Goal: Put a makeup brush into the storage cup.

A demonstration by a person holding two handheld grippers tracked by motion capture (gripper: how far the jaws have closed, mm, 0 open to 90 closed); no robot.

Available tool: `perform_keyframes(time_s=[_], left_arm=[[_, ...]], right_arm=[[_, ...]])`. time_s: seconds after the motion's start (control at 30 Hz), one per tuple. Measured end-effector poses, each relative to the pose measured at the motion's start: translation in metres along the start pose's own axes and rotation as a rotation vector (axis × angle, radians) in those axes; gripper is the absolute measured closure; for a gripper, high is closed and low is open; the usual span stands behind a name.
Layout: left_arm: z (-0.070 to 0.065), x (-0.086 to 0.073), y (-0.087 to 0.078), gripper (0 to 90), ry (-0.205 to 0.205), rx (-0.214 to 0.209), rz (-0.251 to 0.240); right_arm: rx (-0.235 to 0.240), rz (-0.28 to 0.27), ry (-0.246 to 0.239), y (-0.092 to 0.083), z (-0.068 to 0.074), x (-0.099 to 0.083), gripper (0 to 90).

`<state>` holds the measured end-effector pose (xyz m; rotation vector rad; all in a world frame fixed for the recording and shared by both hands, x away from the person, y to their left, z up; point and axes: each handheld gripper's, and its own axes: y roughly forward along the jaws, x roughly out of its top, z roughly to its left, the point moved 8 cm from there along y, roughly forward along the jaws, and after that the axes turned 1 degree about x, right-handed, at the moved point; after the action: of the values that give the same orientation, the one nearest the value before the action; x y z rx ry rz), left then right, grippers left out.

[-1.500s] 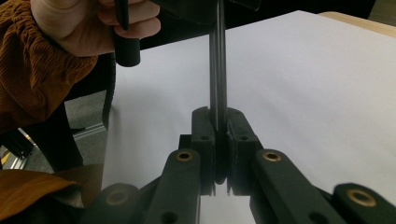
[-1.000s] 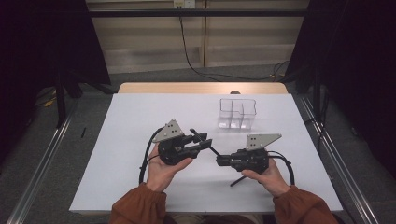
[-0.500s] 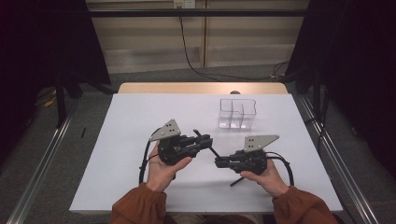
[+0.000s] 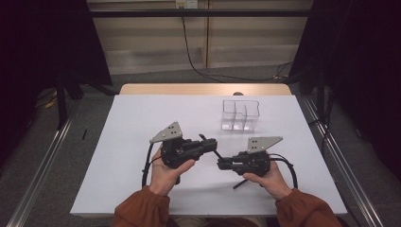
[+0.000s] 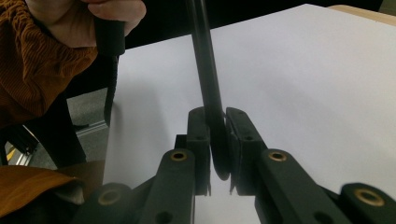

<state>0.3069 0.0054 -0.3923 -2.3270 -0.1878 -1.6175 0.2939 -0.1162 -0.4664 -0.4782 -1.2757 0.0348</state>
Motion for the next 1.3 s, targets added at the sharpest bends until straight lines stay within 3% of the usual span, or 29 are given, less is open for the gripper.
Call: perform_keyframes(time_s=[0.2,0.37,0.43,0.53,0.6,0.7,1.0,1.3], left_arm=[[-0.003,0.002,-0.001,83.9,0.025,0.008,0.008],[-0.001,0.003,-0.002,83.9,0.023,0.028,0.019],[0.000,0.004,-0.004,83.9,0.023,0.032,0.019],[0.002,0.007,-0.008,83.9,0.028,0.046,0.022],[0.004,0.007,-0.009,83.9,0.030,0.047,0.028],[0.007,0.009,-0.013,83.9,0.041,0.064,0.041],[0.016,0.019,-0.030,83.9,0.021,0.088,0.031],[0.018,0.022,-0.037,83.9,0.054,0.112,0.076]], right_arm=[[0.006,-0.010,0.000,-0.001,0.001,0.002,74.7],[0.012,-0.014,0.018,-0.002,0.001,0.002,63.6],[0.009,-0.020,0.022,-0.002,0.000,0.003,54.1],[0.007,-0.027,0.028,-0.003,-0.001,0.004,47.7],[-0.013,-0.029,0.042,-0.004,-0.003,0.004,36.5],[-0.031,-0.026,0.057,-0.005,-0.006,0.003,28.2],[-0.057,-0.052,0.070,-0.007,-0.009,0.007,3.4],[-0.083,-0.078,0.068,-0.015,-0.014,0.008,0.0]])
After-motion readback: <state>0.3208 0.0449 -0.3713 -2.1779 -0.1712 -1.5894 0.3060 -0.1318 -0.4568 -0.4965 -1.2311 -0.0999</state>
